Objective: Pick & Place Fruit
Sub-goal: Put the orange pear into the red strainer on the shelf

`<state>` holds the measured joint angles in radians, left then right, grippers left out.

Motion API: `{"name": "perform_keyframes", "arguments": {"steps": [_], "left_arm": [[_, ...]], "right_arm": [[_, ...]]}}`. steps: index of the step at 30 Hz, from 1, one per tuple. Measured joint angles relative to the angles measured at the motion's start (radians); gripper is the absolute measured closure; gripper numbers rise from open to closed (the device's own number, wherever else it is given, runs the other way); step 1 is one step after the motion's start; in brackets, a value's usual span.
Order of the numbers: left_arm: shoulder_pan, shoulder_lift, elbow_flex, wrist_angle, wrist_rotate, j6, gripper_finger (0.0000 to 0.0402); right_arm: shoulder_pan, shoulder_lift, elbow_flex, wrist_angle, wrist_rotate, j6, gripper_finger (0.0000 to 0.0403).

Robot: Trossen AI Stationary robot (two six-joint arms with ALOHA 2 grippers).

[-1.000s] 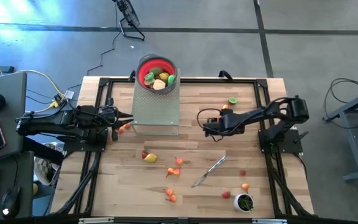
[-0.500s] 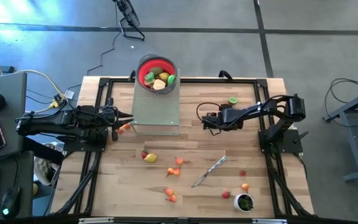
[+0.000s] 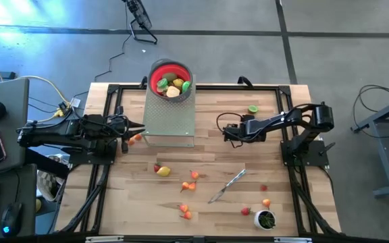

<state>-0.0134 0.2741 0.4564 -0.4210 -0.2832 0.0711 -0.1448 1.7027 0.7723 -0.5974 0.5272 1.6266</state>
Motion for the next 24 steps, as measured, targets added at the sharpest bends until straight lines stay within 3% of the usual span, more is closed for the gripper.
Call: {"name": "perform_keyframes", "arguments": {"steps": [10,24], "left_arm": [[0.000,0.000,0.000,0.001,0.000,0.000,0.0334],[0.000,0.000,0.000,0.001,0.000,0.000,0.0334]], "right_arm": [[-0.001,0.003,-0.003,0.005,0.024,0.001,0.0154],[-0.002,0.004,-0.003,0.011,0.024,0.003,0.0207]]}}
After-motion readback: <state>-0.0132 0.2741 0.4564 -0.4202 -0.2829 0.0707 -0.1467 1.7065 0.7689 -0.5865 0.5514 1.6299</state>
